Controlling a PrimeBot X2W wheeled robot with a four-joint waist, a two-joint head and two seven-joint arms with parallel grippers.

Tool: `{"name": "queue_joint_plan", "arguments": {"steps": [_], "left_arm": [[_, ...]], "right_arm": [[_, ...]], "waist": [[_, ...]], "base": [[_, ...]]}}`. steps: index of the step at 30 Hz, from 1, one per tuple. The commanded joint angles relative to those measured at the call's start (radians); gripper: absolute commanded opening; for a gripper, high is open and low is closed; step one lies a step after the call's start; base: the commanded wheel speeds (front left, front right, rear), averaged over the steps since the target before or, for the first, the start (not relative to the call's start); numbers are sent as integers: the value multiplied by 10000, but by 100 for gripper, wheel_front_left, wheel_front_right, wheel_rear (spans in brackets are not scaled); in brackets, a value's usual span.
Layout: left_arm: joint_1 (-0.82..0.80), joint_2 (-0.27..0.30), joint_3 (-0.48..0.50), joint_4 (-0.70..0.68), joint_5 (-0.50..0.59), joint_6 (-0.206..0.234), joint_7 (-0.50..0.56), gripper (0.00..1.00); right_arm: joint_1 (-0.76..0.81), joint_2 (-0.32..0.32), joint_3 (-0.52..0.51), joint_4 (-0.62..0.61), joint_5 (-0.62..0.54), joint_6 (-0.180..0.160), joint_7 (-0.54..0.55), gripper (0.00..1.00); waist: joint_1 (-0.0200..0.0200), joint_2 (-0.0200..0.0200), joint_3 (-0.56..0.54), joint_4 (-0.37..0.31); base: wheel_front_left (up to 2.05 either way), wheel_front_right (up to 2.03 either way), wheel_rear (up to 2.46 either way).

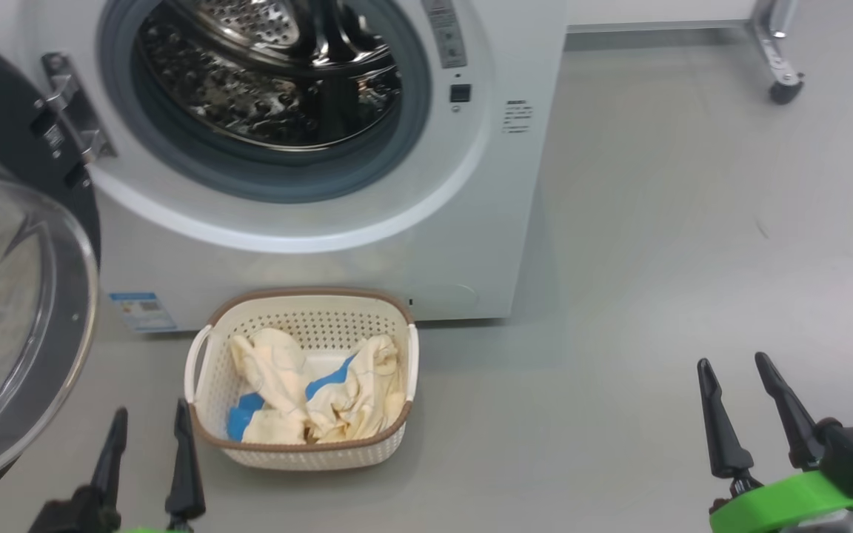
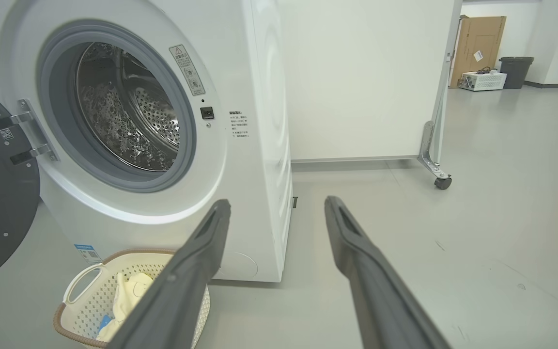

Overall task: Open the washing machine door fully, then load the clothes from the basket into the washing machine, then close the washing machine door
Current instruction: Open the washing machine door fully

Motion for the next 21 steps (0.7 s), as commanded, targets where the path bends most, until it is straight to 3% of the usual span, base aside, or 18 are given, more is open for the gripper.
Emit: {"name": "queue_joint_plan", "arguments": {"steps": [1,10,21], "left_arm": [[-65,40,332,-427,64,-74,-68,100],[960,-216,716,-1064,-47,-341,-69,100],[1290,-290,1016,-1244,-200,-435,-70,100]], "right_arm": [[-171,-90,208,-353,-72,-29,-95,100],[134,-99,38,-453,-144,-29,-95,100],[242,-53,-98,-465,-173,-29,-95,100]], "waist": [[0,0,-171,-387],[0,0,-231,-792],[0,0,-246,-792]], "base": [[0,0,0],[0,0,0],[0,0,0]]}}
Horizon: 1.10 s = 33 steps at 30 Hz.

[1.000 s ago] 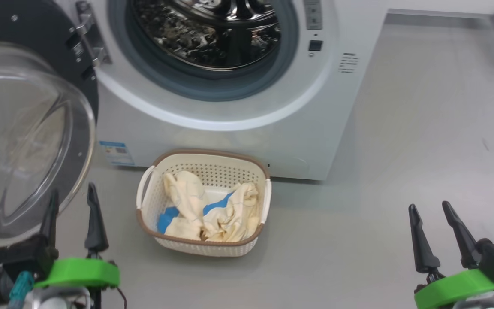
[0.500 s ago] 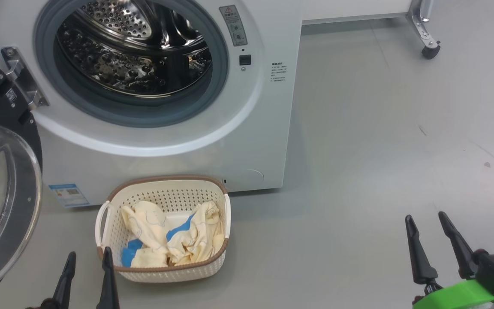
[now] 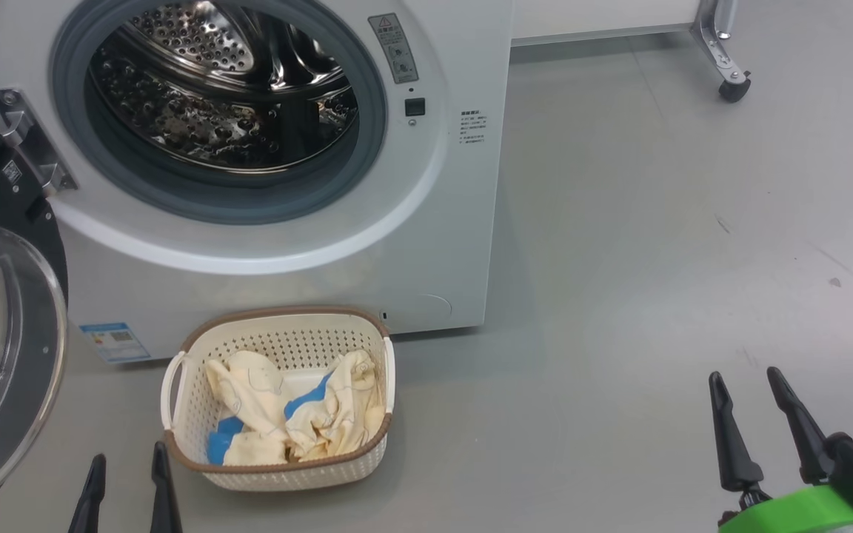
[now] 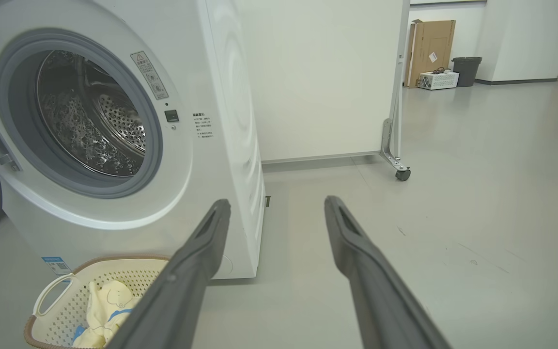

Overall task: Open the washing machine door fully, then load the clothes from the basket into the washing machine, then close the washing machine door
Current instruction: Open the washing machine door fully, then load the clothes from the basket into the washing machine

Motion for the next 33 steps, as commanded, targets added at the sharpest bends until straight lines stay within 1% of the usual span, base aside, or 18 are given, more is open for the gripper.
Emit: {"name": "queue_joint_plan", "arguments": {"steps": [1,11,22,33], "left_arm": [[-217,10,399,-391,14,-36,-70,100],[-232,8,580,-470,86,-58,-70,100],[-160,7,526,-572,155,-66,-70,100],[-122,7,468,-442,161,-68,-70,100]], "right_arm": [[-162,-128,171,-341,-92,-29,-95,100],[-124,-86,163,-262,-142,-29,-95,100],[-192,-65,180,-260,-110,-29,-95,100],[-261,-57,239,-255,-72,-29,-95,100]], "waist": [[0,-1,9,26],[0,-1,45,144],[0,-1,122,251],[0,-1,260,206]], "base": [[0,0,0],[0,0,0],[0,0,0],[0,0,0]]}}
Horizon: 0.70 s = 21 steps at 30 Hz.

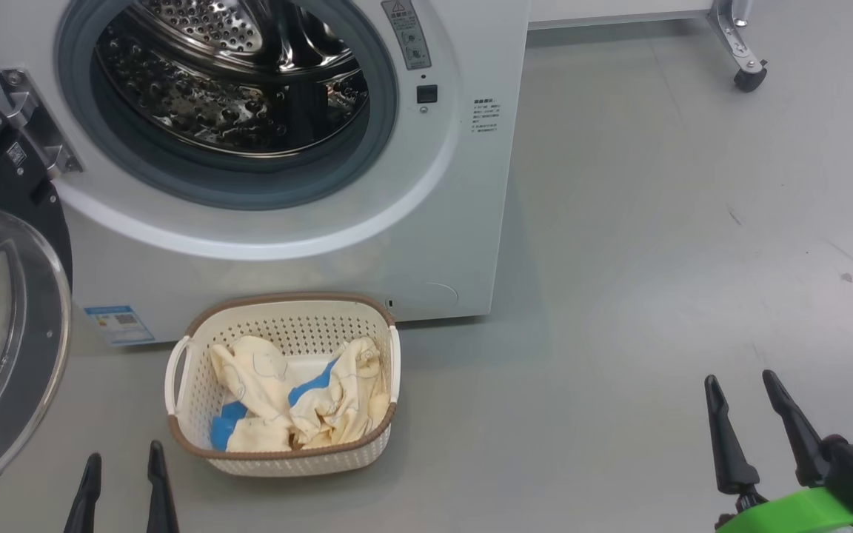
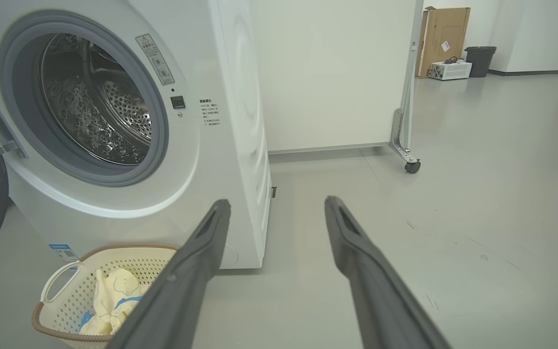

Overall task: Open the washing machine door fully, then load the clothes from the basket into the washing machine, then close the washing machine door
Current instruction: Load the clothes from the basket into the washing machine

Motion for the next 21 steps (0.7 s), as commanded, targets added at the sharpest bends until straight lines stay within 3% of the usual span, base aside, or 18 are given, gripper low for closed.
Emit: {"name": "queue_joint_plan", "arguments": {"steps": [1,9,21], "left_arm": [[-206,13,295,-249,52,-22,-70,100],[-260,66,239,-45,0,-22,-70,100],[-401,61,407,8,111,-23,-70,100]], "right_arm": [[-292,-121,217,-308,6,-29,-95,100],[-360,-113,209,-344,48,-29,-95,100],[-458,-139,221,-381,81,-29,-95,100]], "waist": [[0,-1,35,-7],[0,-1,193,-5],[0,-1,403,25]], "base": [[8,-8,0],[77,-77,0],[166,-165,0]]}}
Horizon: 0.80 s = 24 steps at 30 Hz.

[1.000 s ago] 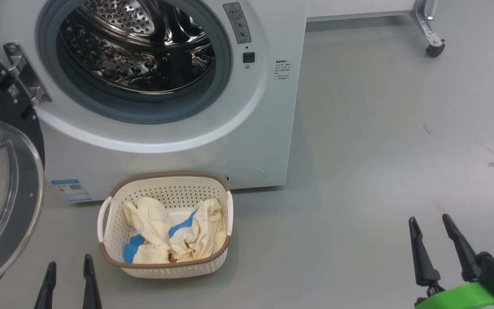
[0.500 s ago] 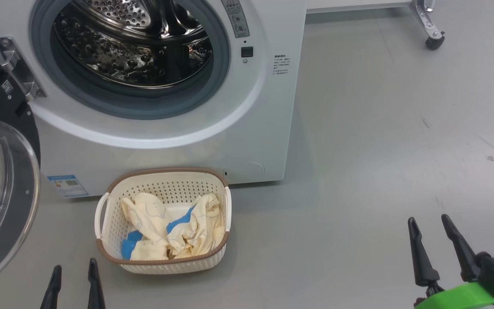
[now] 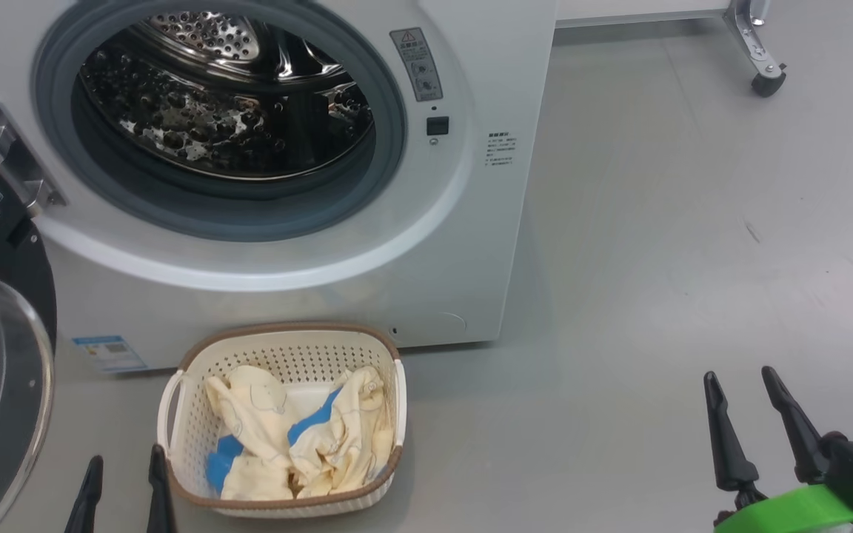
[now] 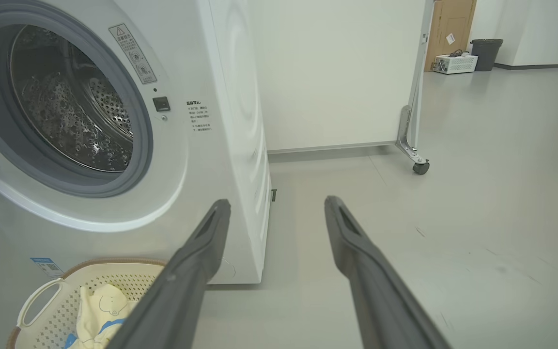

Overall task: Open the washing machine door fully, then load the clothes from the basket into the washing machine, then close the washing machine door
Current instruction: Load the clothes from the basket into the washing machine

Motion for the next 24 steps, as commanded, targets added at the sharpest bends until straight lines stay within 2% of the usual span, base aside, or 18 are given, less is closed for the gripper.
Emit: {"name": "queue_joint_plan", "arguments": {"steps": [1,9,24], "left_arm": [[-399,54,385,-275,50,2,-70,100],[-423,40,329,-343,66,2,-70,100],[-462,53,212,-318,89,2,-70,100]], "right_arm": [[-411,-156,205,-347,63,-29,-95,100],[-460,-144,173,-336,69,-29,-95,100],[-636,-47,294,-328,116,-29,-95,100]], "waist": [[0,0,32,7],[0,0,88,82],[0,0,310,128]], "base": [[123,-123,0],[74,-74,0],[1,-1,0]]}}
